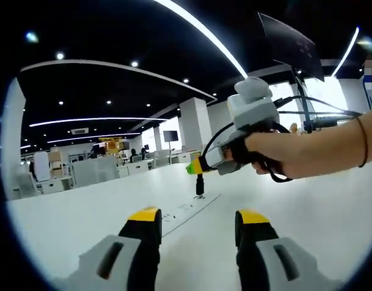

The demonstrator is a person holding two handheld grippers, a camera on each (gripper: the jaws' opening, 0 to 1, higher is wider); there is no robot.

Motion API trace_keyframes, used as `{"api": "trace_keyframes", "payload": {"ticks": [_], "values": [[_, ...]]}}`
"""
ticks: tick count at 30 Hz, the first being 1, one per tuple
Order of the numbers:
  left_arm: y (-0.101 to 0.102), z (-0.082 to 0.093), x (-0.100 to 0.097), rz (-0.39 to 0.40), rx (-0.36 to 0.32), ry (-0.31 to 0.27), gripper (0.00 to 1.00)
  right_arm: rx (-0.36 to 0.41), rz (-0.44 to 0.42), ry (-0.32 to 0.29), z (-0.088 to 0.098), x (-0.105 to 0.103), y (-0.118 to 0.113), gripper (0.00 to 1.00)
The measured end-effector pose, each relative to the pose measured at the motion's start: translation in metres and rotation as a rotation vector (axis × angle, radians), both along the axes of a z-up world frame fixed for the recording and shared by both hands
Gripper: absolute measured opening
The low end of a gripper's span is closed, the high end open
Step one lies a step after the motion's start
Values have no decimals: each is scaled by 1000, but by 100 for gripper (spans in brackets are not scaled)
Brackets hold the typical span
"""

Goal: Find the data cable on the table. Grasp the USB connector end of the cable and insert it into the USB port on the table

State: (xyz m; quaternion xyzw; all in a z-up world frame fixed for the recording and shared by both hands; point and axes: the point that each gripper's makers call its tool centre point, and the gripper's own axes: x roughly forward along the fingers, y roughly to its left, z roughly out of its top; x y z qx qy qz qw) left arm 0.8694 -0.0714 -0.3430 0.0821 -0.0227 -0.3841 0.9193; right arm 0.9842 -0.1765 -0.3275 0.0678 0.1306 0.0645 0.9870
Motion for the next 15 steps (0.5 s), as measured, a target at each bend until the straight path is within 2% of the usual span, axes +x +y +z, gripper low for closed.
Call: {"api": "trace_keyframes", "payload": {"ticks": [3, 8, 15], "values": [[0, 0, 1, 1, 0, 0, 49, -6, 2, -2, 1, 3, -1, 5], [-1, 0, 2, 3, -1, 1, 49, -16, 6, -8, 0, -5, 2, 5], [0, 0, 3, 12, 4, 1, 53, -85, 23, -15, 1, -1, 7, 5]]}}
